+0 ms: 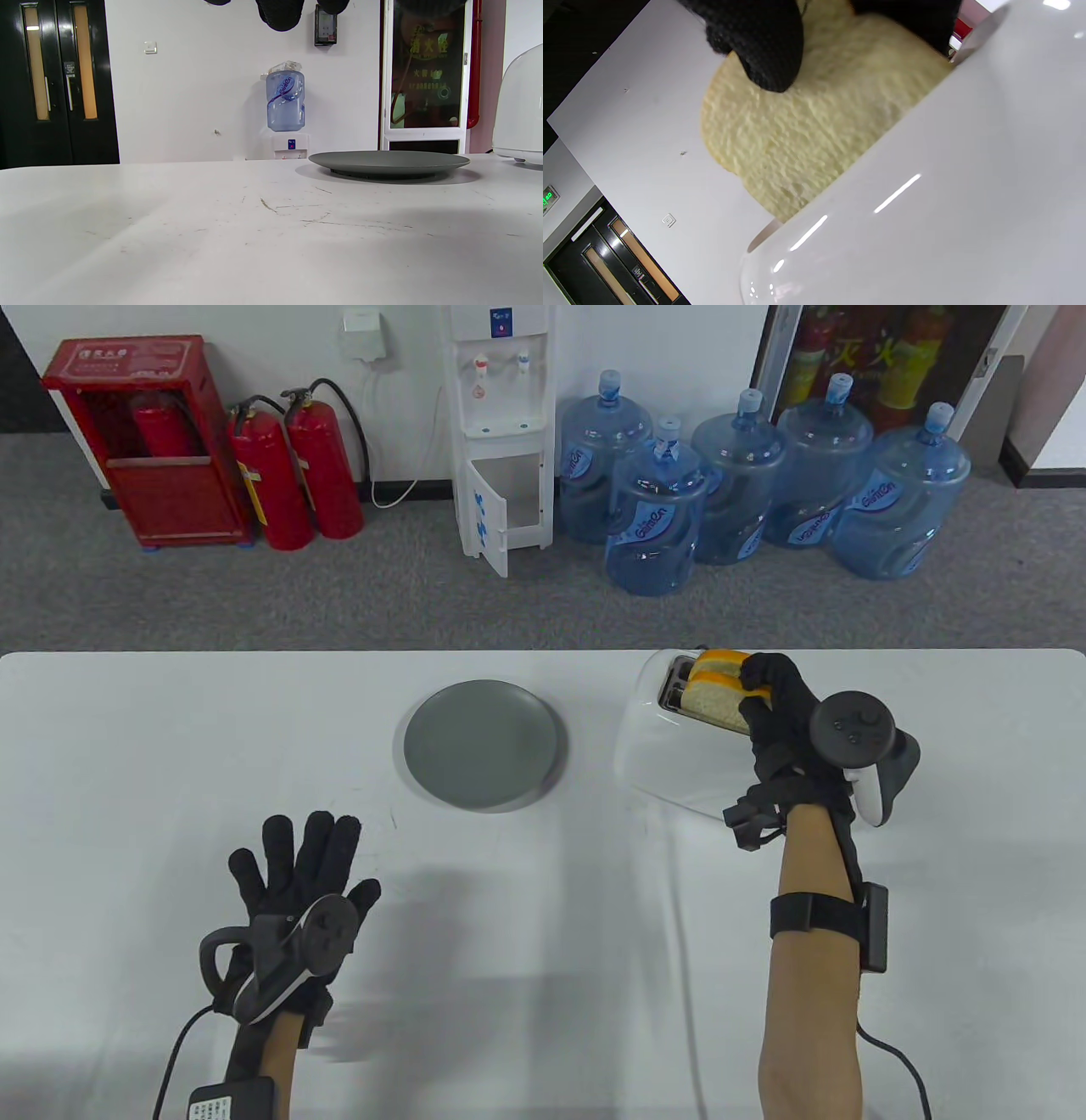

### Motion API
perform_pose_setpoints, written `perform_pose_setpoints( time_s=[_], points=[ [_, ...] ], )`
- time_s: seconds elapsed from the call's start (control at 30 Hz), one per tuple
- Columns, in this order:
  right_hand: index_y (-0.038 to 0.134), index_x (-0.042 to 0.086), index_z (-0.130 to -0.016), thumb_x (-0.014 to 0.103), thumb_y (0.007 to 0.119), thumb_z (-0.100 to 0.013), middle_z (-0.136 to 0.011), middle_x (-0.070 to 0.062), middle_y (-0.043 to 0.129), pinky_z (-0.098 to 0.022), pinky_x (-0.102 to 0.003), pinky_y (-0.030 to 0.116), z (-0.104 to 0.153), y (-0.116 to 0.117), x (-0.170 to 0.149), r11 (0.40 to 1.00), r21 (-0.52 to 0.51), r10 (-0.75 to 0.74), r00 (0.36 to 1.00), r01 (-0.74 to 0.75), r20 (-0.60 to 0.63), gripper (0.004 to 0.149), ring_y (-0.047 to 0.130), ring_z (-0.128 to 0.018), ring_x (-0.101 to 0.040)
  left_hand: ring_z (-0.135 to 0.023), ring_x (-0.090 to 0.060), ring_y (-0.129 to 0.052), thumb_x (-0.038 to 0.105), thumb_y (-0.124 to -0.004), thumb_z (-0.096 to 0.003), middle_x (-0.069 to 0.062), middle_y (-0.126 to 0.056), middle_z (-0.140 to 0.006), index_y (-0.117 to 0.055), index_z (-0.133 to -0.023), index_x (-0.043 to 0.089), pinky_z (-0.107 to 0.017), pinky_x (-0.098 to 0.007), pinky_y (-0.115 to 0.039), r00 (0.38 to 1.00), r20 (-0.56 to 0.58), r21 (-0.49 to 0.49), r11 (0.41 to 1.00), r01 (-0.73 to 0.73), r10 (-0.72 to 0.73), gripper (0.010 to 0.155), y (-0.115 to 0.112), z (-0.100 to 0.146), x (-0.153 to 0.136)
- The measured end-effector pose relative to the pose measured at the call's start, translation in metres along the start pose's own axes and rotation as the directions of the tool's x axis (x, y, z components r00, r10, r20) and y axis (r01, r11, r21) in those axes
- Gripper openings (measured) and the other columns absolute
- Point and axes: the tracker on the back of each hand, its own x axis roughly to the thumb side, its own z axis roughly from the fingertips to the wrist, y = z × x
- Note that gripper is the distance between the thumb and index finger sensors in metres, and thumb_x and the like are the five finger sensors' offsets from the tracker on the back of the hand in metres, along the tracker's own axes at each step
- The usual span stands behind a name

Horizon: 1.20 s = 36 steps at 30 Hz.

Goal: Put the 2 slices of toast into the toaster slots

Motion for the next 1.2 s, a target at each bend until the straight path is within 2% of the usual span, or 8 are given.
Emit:
perform_pose_setpoints(
  time_s=[0.4, 0.83, 1.2],
  points=[
    [0.061, 0.039, -0.104, 0.019, 0.078, -0.064, -0.111, 0.002, 0.077, -0.081, -0.062, 0.062, -0.0006, 0.0031, -0.0022, 0.999, 0.018, 0.034, 0.999, -0.034, -0.015, 0.048, 0.086, -0.102, -0.034, -0.121, -0.038, -0.028, 0.064, -0.056, -0.0550, 0.008, -0.038, -0.128, -0.033, -0.118, 0.042, -0.080, -0.064, -0.028, 1.000, 0.002, -0.008, 1.000, 0.010, -0.010, 0.071, -0.0005, -0.0004, -0.0006],
    [0.061, 0.038, -0.106, 0.019, 0.081, -0.062, -0.111, 0.003, 0.078, -0.081, -0.061, 0.062, -0.0001, 0.0050, 0.0033, 0.987, 0.007, 0.160, 0.987, -0.160, -0.018, 0.052, 0.086, -0.103, -0.031, -0.121, -0.038, -0.028, 0.064, -0.056, -0.0550, 0.008, -0.038, -0.128, -0.033, -0.118, 0.042, -0.080, -0.064, -0.028, 1.000, 0.007, -0.005, 1.000, 0.011, -0.011, 0.071, -0.0010, -0.0013, -0.0011],
    [0.063, 0.035, -0.110, 0.020, 0.077, -0.064, -0.115, -0.001, 0.073, -0.080, -0.061, 0.062, 0.0020, -0.0028, 0.0048, 0.984, -0.003, 0.179, 0.984, -0.179, -0.025, 0.050, 0.079, -0.107, -0.032, -0.121, -0.038, -0.028, 0.064, -0.056, -0.0549, 0.008, -0.037, -0.128, -0.033, -0.119, 0.042, -0.080, -0.064, -0.028, 1.000, 0.018, -0.005, 1.000, 0.007, -0.006, 0.071, -0.0017, -0.0012, 0.0001]
  ],
)
